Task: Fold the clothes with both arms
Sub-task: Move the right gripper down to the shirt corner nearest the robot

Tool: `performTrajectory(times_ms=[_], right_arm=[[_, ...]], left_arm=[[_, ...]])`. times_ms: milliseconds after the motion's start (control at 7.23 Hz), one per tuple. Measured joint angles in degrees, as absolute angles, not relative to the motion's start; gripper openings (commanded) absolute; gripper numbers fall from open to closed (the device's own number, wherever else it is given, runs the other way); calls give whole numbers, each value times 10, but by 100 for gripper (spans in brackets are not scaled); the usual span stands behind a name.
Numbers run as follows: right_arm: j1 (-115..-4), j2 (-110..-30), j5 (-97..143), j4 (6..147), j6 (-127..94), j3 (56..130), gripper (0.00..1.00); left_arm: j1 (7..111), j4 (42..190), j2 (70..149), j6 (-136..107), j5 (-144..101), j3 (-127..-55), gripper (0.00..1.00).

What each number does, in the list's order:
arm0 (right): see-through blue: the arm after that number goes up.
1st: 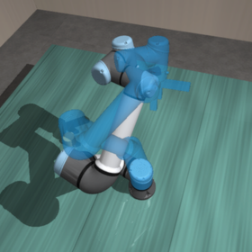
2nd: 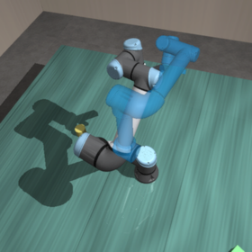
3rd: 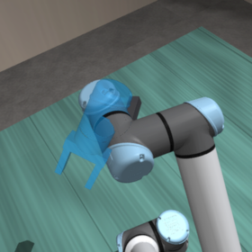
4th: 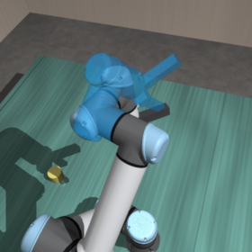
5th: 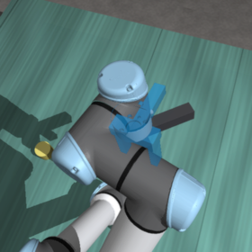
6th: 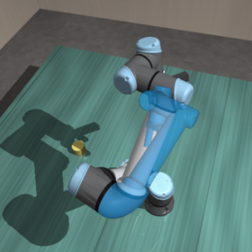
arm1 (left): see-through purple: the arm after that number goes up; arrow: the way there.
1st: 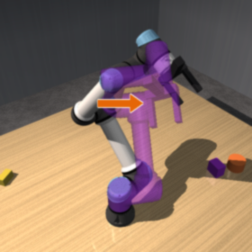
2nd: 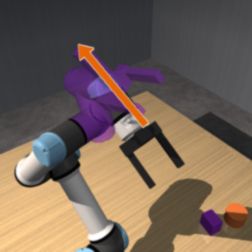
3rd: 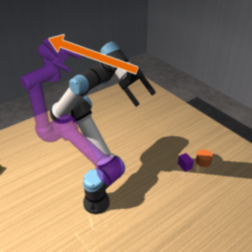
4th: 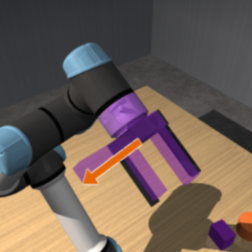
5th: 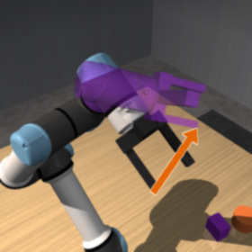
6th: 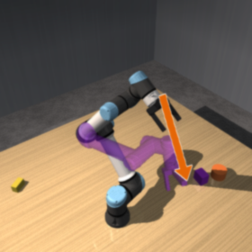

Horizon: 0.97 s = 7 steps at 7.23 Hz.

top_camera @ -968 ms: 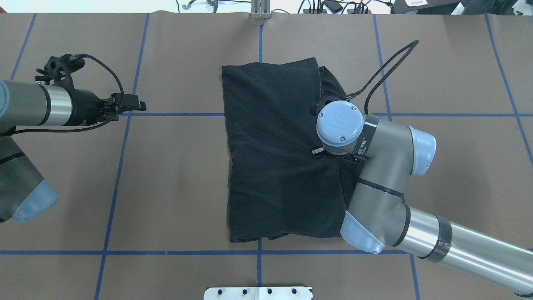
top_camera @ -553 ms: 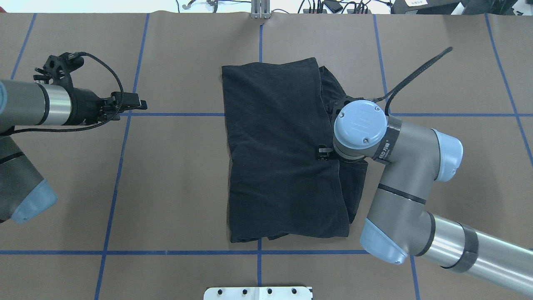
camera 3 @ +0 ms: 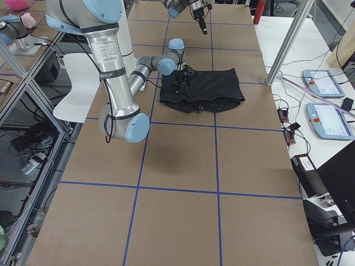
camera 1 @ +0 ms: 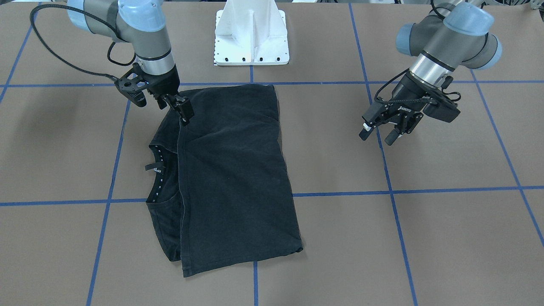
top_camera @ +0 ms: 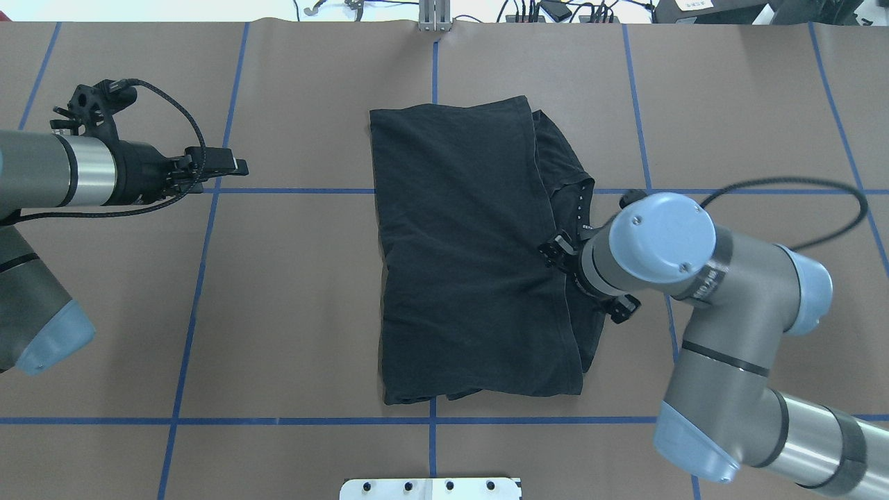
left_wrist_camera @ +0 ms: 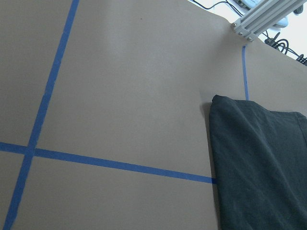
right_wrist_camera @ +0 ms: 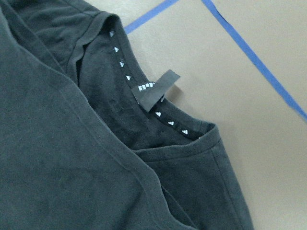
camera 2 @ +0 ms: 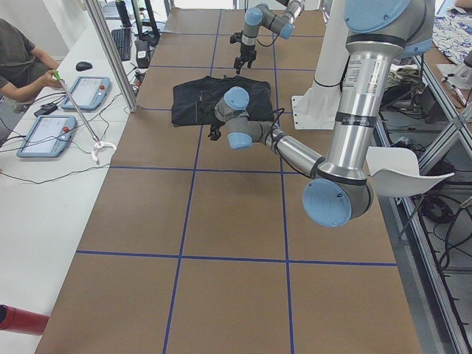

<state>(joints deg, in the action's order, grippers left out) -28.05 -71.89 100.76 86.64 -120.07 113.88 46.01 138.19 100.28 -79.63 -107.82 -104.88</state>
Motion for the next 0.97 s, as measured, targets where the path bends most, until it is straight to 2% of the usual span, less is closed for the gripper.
performTrajectory(times_ms=[277, 968], right_arm=[[-255, -782, 1006, 761, -1307, 1137, 99], [-176, -814, 973, 738, -1356, 1136, 93]], left_arm=[[453, 1384, 1004, -795, -1056, -1053, 100], [444, 1384, 1004, -795, -1036, -1058, 100]])
